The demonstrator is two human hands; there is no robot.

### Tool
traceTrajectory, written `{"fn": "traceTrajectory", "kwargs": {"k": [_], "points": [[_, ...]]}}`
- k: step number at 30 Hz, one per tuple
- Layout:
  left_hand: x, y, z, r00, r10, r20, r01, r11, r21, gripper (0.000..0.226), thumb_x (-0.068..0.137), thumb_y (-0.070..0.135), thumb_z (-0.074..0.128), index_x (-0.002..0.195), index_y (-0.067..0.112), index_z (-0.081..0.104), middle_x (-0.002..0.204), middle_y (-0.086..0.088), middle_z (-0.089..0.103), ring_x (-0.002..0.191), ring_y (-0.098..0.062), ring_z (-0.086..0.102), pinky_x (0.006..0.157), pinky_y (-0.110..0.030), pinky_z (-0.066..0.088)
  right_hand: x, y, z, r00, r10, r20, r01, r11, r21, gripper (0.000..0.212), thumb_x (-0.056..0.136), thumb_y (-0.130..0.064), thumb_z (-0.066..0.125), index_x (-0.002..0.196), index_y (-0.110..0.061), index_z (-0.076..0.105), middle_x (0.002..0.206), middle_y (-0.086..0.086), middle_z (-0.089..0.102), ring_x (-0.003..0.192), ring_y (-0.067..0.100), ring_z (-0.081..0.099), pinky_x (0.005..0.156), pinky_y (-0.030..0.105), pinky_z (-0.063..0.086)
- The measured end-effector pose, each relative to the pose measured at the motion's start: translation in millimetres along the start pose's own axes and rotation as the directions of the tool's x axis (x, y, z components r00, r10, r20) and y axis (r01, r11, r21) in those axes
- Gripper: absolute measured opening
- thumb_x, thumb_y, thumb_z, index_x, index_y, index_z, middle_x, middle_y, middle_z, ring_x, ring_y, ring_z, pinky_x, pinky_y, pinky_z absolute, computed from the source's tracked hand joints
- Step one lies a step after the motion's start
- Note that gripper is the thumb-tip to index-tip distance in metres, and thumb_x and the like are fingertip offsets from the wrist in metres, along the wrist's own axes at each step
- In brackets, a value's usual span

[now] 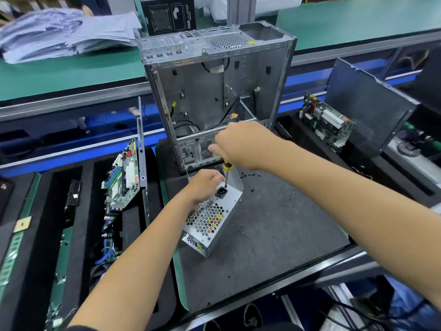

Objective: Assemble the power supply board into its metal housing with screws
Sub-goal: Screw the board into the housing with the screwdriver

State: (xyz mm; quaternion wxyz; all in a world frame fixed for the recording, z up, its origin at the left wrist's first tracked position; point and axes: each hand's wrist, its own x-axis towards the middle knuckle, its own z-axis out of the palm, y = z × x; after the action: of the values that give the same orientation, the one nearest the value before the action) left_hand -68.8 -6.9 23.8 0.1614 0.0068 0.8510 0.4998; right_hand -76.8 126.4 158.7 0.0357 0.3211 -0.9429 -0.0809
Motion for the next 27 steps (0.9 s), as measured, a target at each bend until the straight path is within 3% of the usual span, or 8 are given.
{"fn": "traceTrajectory", "kwargs": {"k": [2, 5, 8, 11, 16, 22, 25, 27], "points": [[0.3, 0.1, -0.5, 1.0, 0.002, -0.008, -0.002, 1.0, -0.004, 0.037, 0.101, 0.015, 0.042, 0.067, 0.02, 0.056, 0.058, 0.005, 0.041, 0.058, -0.009, 0.036, 0.058, -0.027, 0.03, -2.5, 5.9, -0.9, 0.997, -0.015, 0.082, 0.008, 0.996, 0.089, 0.035, 0.099, -0.042, 0.038, 0.076, -0.016, 0.04, 0.069, -0.002, 0.035, 0.062, 0.021, 0.042, 0.054, 0.032, 0.031], [0.5, 0.0, -0.2, 1.0, 0.001, -0.018, -0.001, 1.0, -0.014, 0.042, 0.101, 0.013, 0.042, 0.06, 0.021, 0.048, 0.049, 0.012, 0.034, 0.047, -0.005, 0.028, 0.052, -0.025, 0.025, -5.3, 11.3, -6.5, 0.964, -0.113, 0.24, 0.018, 0.931, 0.366, 0.018, 0.087, -0.007, 0.051, 0.1, -0.013, 0.041, 0.079, 0.0, 0.042, 0.062, 0.017, 0.042, 0.052, 0.031, 0.032], [0.1, 0.6, -0.3, 1.0, 0.0, -0.015, 0.0, 1.0, 0.006, 0.042, 0.101, 0.015, 0.042, 0.061, 0.022, 0.049, 0.049, 0.013, 0.038, 0.052, -0.008, 0.032, 0.054, -0.026, 0.028, -4.4, 5.3, -7.1, 0.984, -0.107, 0.143, 0.088, 0.987, 0.133, 0.003, 0.09, -0.01, 0.048, 0.09, -0.013, 0.048, 0.076, 0.001, 0.045, 0.072, 0.021, 0.045, 0.061, 0.035, 0.04], [-0.5, 1.1, 0.0, 1.0, 0.003, -0.008, -0.003, 1.0, 0.005, 0.038, 0.102, 0.015, 0.042, 0.066, 0.021, 0.054, 0.06, 0.005, 0.042, 0.059, -0.01, 0.036, 0.057, -0.026, 0.031, -3.2, 2.3, -3.4, 0.996, -0.059, 0.067, 0.067, 0.99, -0.125, 0.03, 0.102, -0.025, 0.036, 0.075, -0.012, 0.037, 0.066, 0.001, 0.035, 0.058, 0.019, 0.037, 0.053, 0.033, 0.035], [-0.1, 0.1, -0.4, 1.0, 0.006, -0.004, -0.006, 1.0, -0.013, 0.031, 0.1, 0.013, 0.042, 0.077, 0.008, 0.062, 0.062, 0.004, 0.047, 0.061, -0.01, 0.041, 0.059, -0.026, 0.031, -5.4, 6.7, -6.3, 0.958, -0.179, 0.225, 0.115, 0.956, 0.271, 0.011, 0.089, -0.008, 0.049, 0.099, -0.012, 0.048, 0.102, 0.0, 0.036, 0.065, 0.018, 0.043, 0.056, 0.031, 0.034], [0.5, -0.8, -0.3, 1.0, 0.007, 0.001, -0.007, 1.0, -0.006, 0.035, 0.101, 0.014, 0.041, 0.071, 0.015, 0.058, 0.066, 0.001, 0.049, 0.064, -0.013, 0.041, 0.063, -0.029, 0.034, -2.1, -2.4, -8.0, 0.992, -0.076, 0.1, 0.084, 0.993, -0.079, 0.043, 0.101, -0.022, 0.041, 0.062, -0.02, 0.024, 0.064, 0.001, 0.031, 0.054, 0.019, 0.037, 0.049, 0.031, 0.031], [1.5, -1.0, -0.4, 1.0, 0.009, -0.007, -0.009, 1.0, -0.013, 0.033, 0.101, 0.013, 0.041, 0.073, 0.014, 0.058, 0.06, 0.009, 0.053, 0.059, -0.005, 0.043, 0.058, -0.021, 0.036, -4.4, 3.4, -5.9, 0.982, -0.051, 0.18, 0.029, 0.992, 0.123, 0.034, 0.1, -0.037, 0.042, 0.075, -0.015, 0.041, 0.078, 0.003, 0.04, 0.058, 0.016, 0.041, 0.059, 0.035, 0.036], [0.4, 0.5, -0.1, 1.0, 0.006, -0.006, -0.006, 1.0, -0.005, 0.031, 0.101, 0.011, 0.04, 0.076, 0.009, 0.059, 0.04, 0.019, 0.043, 0.041, 0.002, 0.036, 0.044, -0.012, 0.03, -5.4, 5.1, -7.3, 0.965, -0.118, 0.232, 0.06, 0.968, 0.243, 0.008, 0.093, -0.019, 0.051, 0.093, -0.012, 0.047, 0.096, 0.005, 0.044, 0.068, 0.02, 0.049, 0.062, 0.039, 0.04]]}}
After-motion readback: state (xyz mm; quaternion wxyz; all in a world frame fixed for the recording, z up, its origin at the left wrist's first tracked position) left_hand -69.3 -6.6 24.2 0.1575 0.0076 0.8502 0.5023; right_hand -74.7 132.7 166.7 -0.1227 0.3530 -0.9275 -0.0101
